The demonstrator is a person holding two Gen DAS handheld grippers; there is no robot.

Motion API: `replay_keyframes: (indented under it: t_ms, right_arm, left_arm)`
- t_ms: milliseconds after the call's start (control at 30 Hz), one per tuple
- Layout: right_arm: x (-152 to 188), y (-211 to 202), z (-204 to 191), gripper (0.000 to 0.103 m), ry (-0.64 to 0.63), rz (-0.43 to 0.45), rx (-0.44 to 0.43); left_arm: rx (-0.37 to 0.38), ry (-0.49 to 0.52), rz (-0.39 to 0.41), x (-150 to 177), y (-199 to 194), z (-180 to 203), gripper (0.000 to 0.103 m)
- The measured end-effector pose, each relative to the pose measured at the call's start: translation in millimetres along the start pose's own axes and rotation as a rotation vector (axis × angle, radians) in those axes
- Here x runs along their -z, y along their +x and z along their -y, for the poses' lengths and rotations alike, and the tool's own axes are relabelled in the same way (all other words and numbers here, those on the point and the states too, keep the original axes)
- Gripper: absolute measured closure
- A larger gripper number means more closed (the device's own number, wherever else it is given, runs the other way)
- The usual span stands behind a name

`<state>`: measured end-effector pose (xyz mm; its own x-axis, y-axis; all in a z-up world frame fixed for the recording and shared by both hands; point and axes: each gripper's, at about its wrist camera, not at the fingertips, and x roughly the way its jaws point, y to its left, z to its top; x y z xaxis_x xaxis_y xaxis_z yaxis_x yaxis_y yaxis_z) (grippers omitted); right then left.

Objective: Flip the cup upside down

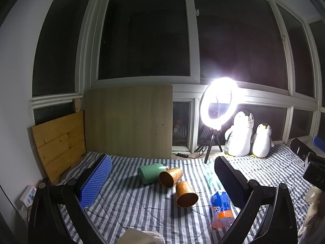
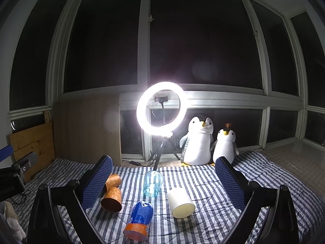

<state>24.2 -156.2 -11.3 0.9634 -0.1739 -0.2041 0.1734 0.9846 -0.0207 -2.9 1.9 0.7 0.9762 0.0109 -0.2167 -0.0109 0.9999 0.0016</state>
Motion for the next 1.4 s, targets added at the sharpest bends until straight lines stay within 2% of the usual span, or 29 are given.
replay_keyframes:
  t_ms: [1400]
  right_arm:
    - [1.2,7.1,3.1,0.003,0.009,-0.015,0.003]
  left_arm:
    - [0.008,0.005,-0.016,1.1,7.1,0.8,0.001]
